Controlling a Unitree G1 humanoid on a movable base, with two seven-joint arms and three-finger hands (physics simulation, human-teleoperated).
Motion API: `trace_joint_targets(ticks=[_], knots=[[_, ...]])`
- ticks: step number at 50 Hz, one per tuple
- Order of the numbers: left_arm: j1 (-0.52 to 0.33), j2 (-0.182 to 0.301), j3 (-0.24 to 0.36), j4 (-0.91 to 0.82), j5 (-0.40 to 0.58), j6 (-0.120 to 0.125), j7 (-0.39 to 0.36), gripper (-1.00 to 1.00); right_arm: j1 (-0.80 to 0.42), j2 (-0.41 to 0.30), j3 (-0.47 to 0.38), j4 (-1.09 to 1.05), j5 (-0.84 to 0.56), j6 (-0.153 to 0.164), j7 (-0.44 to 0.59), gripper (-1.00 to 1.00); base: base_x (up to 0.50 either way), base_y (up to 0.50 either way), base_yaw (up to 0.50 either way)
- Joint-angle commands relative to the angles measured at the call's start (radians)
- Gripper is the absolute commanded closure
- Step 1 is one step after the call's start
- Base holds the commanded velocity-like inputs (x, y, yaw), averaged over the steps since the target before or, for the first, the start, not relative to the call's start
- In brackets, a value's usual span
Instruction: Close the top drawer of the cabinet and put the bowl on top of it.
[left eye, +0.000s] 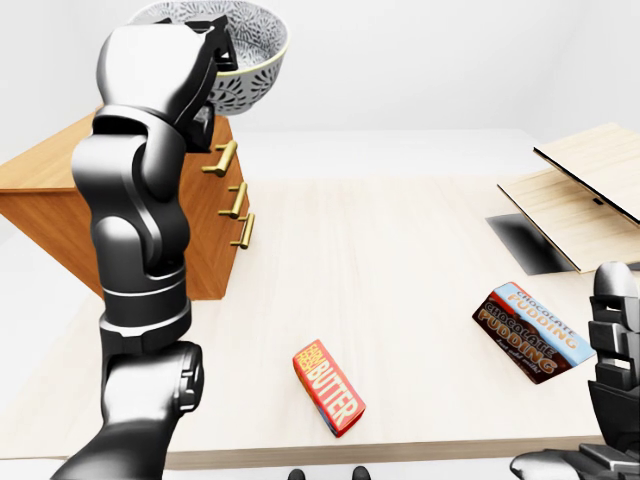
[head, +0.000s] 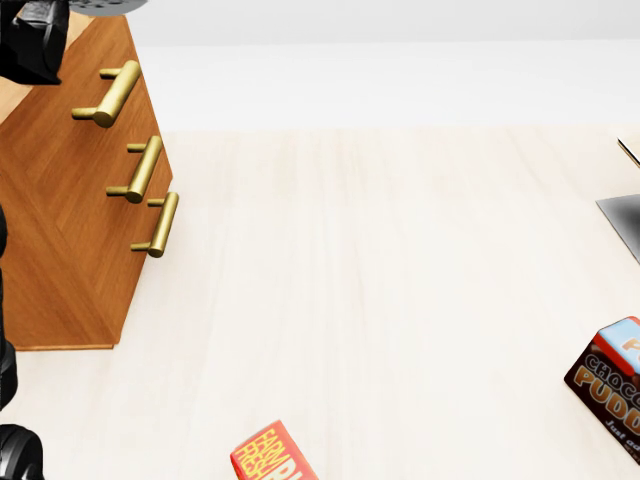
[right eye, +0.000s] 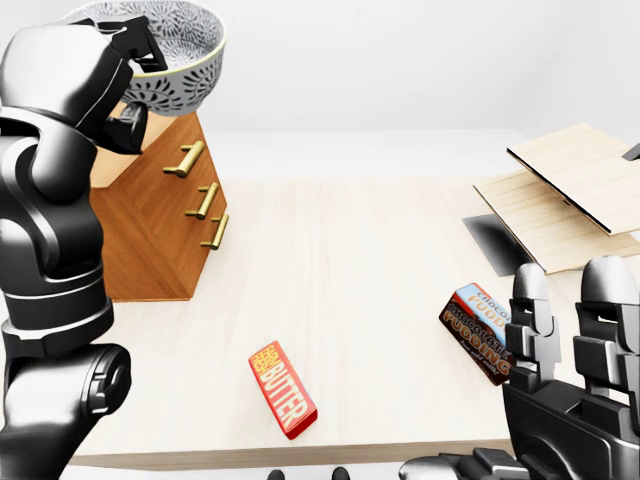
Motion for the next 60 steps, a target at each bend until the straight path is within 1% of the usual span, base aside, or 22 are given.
trace_joint_targets(ticks=[1,11,21,28,36,45,51,55,60], knots=[[0.015,0.12,0.053,0.038,-0.141,0.0,0.079,1.0,0.0,-0.004,-0.001,0.0,0.002,0.0,-0.005,-1.0,0.0,0.0,0.0],[0.048,0.205,0.093,0.075,-0.227,0.0,0.122,1.0,0.001,0.002,0.001,0.0,-0.002,0.0,0.002,-1.0,0.0,0.0,0.0],[0.04,0.291,0.122,0.143,-0.298,0.0,0.159,1.0,0.0,0.007,0.004,0.0,-0.007,0.0,0.006,-1.0,0.0,0.0,0.0],[0.033,0.332,0.13,0.218,-0.35,0.0,0.208,1.0,0.007,0.011,0.006,0.0,-0.005,0.0,0.012,-1.0,0.0,0.0,0.0],[0.025,0.361,0.132,0.339,-0.409,0.0,0.286,1.0,0.008,0.023,0.015,0.0,-0.02,0.0,0.021,-1.0,0.0,0.0,0.0],[0.014,0.396,0.139,0.428,-0.485,0.0,0.331,1.0,0.01,0.028,0.018,0.0,-0.023,0.0,0.027,-1.0,0.0,0.0,0.0],[-0.023,0.412,0.13,0.519,-0.531,0.0,0.365,1.0,0.007,0.027,0.021,0.0,-0.028,0.0,0.025,-1.0,0.0,0.0,0.0],[-0.074,0.425,0.116,0.601,-0.549,0.0,0.39,1.0,0.0,0.029,0.025,0.0,-0.037,0.0,0.026,-1.0,0.0,0.0,0.0],[-0.118,0.429,0.109,0.685,-0.581,0.0,0.421,1.0,0.004,0.032,0.023,0.0,-0.035,0.0,0.032,-1.0,0.0,0.0,0.0]])
